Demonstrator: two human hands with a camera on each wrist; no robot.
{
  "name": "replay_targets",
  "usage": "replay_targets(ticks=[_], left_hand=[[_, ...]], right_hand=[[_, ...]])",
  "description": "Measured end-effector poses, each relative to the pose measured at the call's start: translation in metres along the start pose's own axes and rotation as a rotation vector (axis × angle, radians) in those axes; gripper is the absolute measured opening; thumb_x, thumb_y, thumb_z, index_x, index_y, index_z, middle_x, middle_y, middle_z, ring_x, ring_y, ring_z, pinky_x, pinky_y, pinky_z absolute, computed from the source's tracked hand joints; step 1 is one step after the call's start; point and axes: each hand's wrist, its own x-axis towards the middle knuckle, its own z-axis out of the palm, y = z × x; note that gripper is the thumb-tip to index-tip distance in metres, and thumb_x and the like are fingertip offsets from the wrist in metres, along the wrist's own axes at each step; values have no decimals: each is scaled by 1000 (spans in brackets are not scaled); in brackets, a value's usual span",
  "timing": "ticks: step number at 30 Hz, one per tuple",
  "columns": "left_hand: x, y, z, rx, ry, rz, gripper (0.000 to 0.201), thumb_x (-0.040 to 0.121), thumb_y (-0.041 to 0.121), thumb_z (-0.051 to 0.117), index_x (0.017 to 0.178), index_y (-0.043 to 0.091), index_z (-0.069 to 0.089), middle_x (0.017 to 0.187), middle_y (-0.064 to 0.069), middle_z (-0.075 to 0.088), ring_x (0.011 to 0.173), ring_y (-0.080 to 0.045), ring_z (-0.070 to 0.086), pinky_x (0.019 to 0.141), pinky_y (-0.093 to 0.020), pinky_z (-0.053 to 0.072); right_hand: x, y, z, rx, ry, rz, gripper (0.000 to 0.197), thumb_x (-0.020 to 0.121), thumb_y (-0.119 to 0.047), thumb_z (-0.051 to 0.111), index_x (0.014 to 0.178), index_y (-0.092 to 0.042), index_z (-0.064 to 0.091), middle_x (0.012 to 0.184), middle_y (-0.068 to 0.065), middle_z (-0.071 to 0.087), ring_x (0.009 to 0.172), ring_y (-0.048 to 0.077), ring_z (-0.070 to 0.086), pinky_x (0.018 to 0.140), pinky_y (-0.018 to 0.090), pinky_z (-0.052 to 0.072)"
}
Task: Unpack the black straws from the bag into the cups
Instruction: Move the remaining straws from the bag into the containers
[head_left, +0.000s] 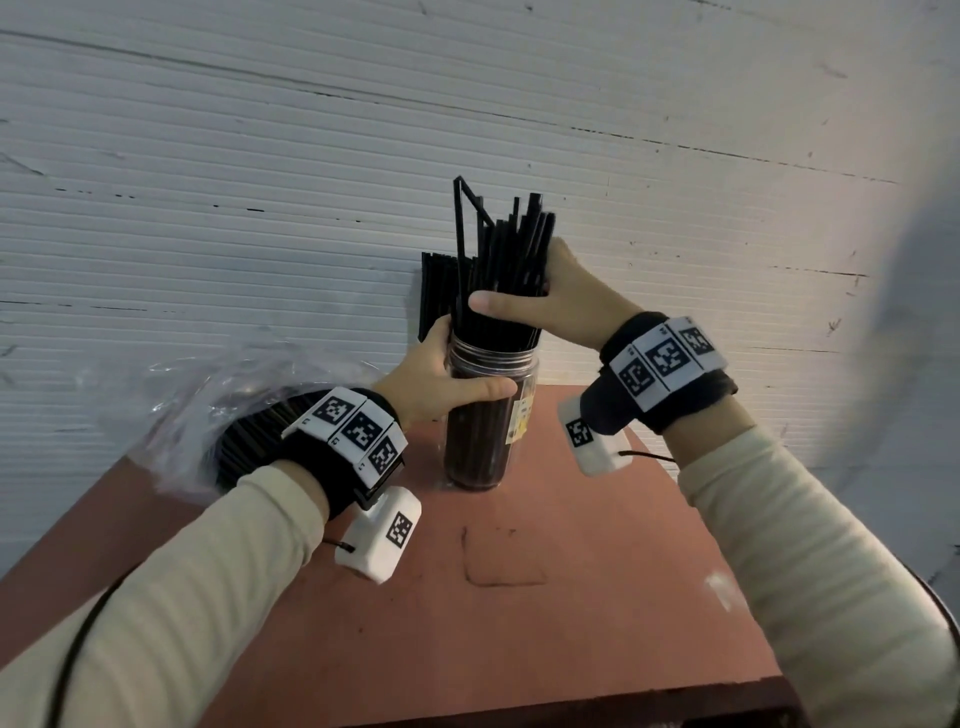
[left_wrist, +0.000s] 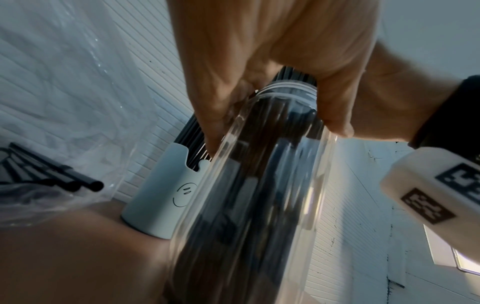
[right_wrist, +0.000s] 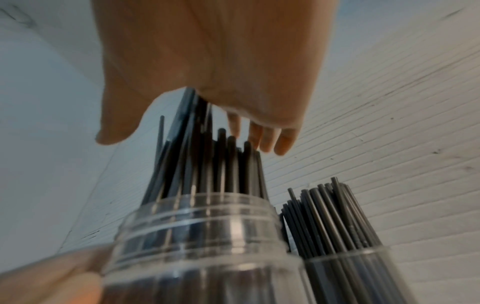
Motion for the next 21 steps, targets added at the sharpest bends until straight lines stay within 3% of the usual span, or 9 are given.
replay_targets(ticks=[2,4,6,8,12,16,18,21], left_hand=[[0,-1,0,1,-6,9,91,73,26,83,145,19,29,130,8,56,119,-6,54,103,-30,41],[1,-1,0,2,-10,19,95,69,31,85,145,19,30,131,7,56,120,-7,54,106,-33,41],[1,-1,0,3,-11,19,101,61,39,85,145,20,31,132,7,57,121,-7,54,107,-34,41],[1,0,0,13,-9,14,103,58,43,85,144,21,32,131,7,58,121,-8,55,107,-34,41],[1,0,1,25,5,-7,89,73,26,83,144,19,31,127,8,58,116,-6,55,102,-28,41],[1,-1,1,14,10,-9,88,73,24,83,144,20,32,129,6,59,118,-8,55,103,-30,42],[2,0,1,14,9,-12,88,73,23,82,145,18,31,130,5,58,119,-9,54,103,-29,41],[2,0,1,17,6,-6,94,71,27,84,146,18,29,134,4,56,123,-11,53,107,-34,39]], right_hand=[[-9,-7,-3,137,164,-77,100,68,-58,78,145,-28,23,146,2,34,134,12,35,108,30,35],[-14,-15,-7,150,322,-223,97,79,-41,76,151,-18,14,153,3,26,138,13,30,109,25,30],[-12,-21,-6,17,361,-354,78,90,-31,65,151,-11,21,154,4,27,141,14,29,113,22,27],[-10,-20,-1,-156,284,-416,56,97,-25,53,146,-7,35,152,6,34,139,15,33,113,14,23],[-21,-10,15,-221,172,-349,37,100,-25,45,133,-10,54,139,3,52,127,14,47,108,24,34],[-27,-13,12,-156,226,-318,37,96,-27,53,131,-14,53,123,0,60,114,12,54,101,32,43],[-24,-18,10,-88,244,-330,48,95,-27,55,140,-15,43,131,1,54,118,11,51,102,28,42],[-12,-27,7,-103,236,-438,59,97,-24,52,150,-14,29,151,5,36,137,16,36,113,28,31]])
